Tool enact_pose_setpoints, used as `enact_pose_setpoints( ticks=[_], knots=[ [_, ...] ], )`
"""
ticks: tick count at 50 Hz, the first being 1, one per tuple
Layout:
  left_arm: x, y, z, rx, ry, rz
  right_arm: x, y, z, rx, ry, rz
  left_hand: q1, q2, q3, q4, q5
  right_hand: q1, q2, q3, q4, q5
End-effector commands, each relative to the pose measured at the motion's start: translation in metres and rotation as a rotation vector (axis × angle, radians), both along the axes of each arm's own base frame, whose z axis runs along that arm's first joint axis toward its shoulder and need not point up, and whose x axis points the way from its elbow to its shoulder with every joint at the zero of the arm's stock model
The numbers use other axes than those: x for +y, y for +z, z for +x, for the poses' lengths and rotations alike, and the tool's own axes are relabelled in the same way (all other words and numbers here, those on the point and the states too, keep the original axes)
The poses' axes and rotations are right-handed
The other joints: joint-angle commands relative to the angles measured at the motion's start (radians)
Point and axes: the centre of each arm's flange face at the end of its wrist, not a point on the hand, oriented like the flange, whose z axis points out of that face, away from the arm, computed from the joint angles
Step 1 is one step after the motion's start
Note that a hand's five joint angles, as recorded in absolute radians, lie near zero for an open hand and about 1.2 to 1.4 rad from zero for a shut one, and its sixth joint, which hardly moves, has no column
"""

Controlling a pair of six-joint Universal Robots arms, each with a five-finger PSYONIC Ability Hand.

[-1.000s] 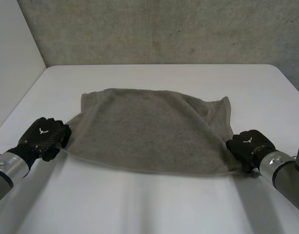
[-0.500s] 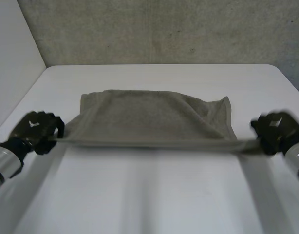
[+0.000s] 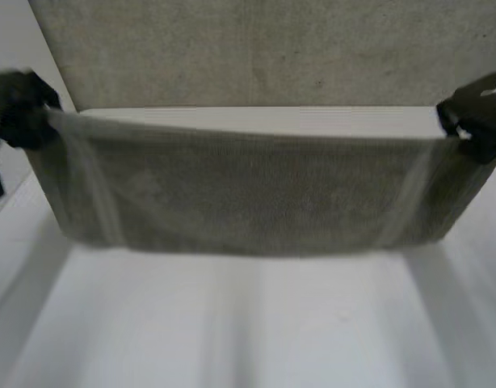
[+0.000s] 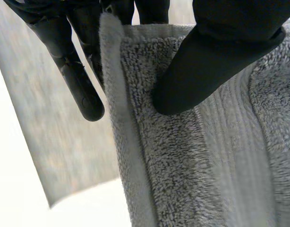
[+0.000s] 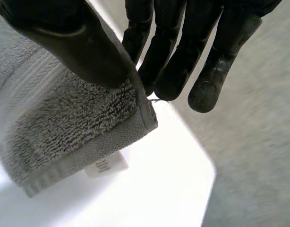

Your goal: Fold the towel.

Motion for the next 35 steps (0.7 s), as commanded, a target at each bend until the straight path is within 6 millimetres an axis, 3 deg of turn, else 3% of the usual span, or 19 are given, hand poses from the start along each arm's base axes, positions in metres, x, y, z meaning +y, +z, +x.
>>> enact_pose_setpoints(
  ticks=[1,6,11,13,14,15,16,17,18,19,21,24,27,29,30,32,33,34,35],
  knots=[
    [-0.03,-0.078,-0.032,-0.293,0.017,0.149,-0.028,-0.05,0.022,0.112,-0.016,0.086,0.197,0.179,0.179,0.178,0.187,0.067,0.057,0.058,0.054,0.037],
    [-0.044,-0.097,-0.048,-0.422,0.02,0.125,-0.05,-0.071,0.034,0.132,-0.035,0.069,0.197,0.179,0.179,0.178,0.187,0.067,0.057,0.058,0.054,0.037],
    [-0.067,-0.077,-0.073,-0.415,0.006,-0.008,-0.077,-0.071,0.055,0.124,-0.029,-0.053,0.197,0.179,0.179,0.178,0.187,0.067,0.057,0.058,0.054,0.037],
    [-0.085,-0.043,-0.084,-0.376,0.017,-0.137,-0.095,-0.046,0.07,0.1,-0.043,-0.217,0.197,0.179,0.179,0.178,0.187,0.067,0.057,0.058,0.054,0.037],
    [-0.085,-0.042,-0.084,-0.376,0.018,-0.137,-0.095,-0.046,0.07,0.1,-0.043,-0.218,0.197,0.179,0.179,0.178,0.187,0.067,0.057,0.058,0.054,0.037],
    [-0.09,-0.02,-0.09,-0.345,0.023,-0.214,-0.102,-0.02,0.078,0.058,-0.068,-0.346,0.197,0.179,0.179,0.178,0.187,0.067,0.057,0.058,0.054,0.037],
    [-0.09,-0.02,-0.09,-0.345,0.023,-0.215,-0.105,0.014,0.085,-0.005,-0.092,-0.499,0.197,0.179,0.179,0.178,0.187,0.067,0.057,0.058,0.054,0.037],
    [-0.093,0.009,-0.097,-0.289,0.031,-0.308,-0.105,0.015,0.085,-0.006,-0.093,-0.501,0.197,0.179,0.179,0.178,0.187,0.067,0.057,0.058,0.054,0.037],
    [-0.093,0.037,-0.101,-0.215,0.045,-0.394,-0.102,0.051,0.09,-0.078,-0.113,-0.656,0.197,0.179,0.179,0.178,0.187,0.067,0.057,0.058,0.054,0.037],
    [-0.093,0.037,-0.101,-0.214,0.045,-0.395,-0.102,0.052,0.09,-0.079,-0.113,-0.658,0.197,0.179,0.179,0.178,0.187,0.067,0.057,0.058,0.054,0.037],
    [-0.086,0.093,-0.097,-0.04,0.092,-0.555,-0.092,0.102,0.087,-0.181,-0.169,-0.86,0.197,0.179,0.179,0.178,0.187,0.067,0.057,0.058,0.054,0.037],
    [-0.08,0.114,-0.093,0.04,0.113,-0.61,-0.078,0.127,0.082,-0.216,-0.181,-0.932,0.197,0.179,0.179,0.178,0.187,0.067,0.057,0.058,0.054,0.037],
    [-0.073,0.13,-0.088,0.138,0.12,-0.643,-0.076,0.123,0.083,-0.199,-0.165,-0.905,0.197,0.179,0.179,0.178,0.187,0.067,0.057,0.058,0.054,0.037],
    [-0.071,0.11,-0.086,0.127,0.114,-0.557,-0.075,0.096,0.087,-0.141,-0.105,-0.8,0.197,0.179,0.179,0.178,0.187,0.067,0.057,0.058,0.054,0.037],
    [-0.071,0.11,-0.086,0.127,0.114,-0.557,-0.075,0.095,0.087,-0.14,-0.104,-0.8,0.197,0.179,0.179,0.178,0.187,0.067,0.057,0.058,0.054,0.037],
    [-0.072,0.093,-0.086,0.108,0.113,-0.495,-0.071,0.054,0.089,-0.063,-0.042,-0.618,0.197,0.179,0.179,0.178,0.187,0.067,0.057,0.058,0.054,0.037],
    [-0.072,0.073,-0.086,0.087,0.111,-0.43,-0.071,0.054,0.089,-0.063,-0.042,-0.617,0.197,0.179,0.179,0.178,0.187,0.067,0.057,0.058,0.054,0.037],
    [-0.071,0.05,-0.087,0.065,0.106,-0.36,-0.067,0.032,0.089,-0.026,-0.02,-0.519,0.197,0.179,0.179,0.178,0.187,0.067,0.057,0.058,0.054,0.037],
    [-0.071,0.05,-0.087,0.065,0.106,-0.359,-0.067,0.031,0.089,-0.026,-0.019,-0.518,0.197,0.179,0.179,0.178,0.187,0.067,0.057,0.058,0.054,0.037]
  ],
)
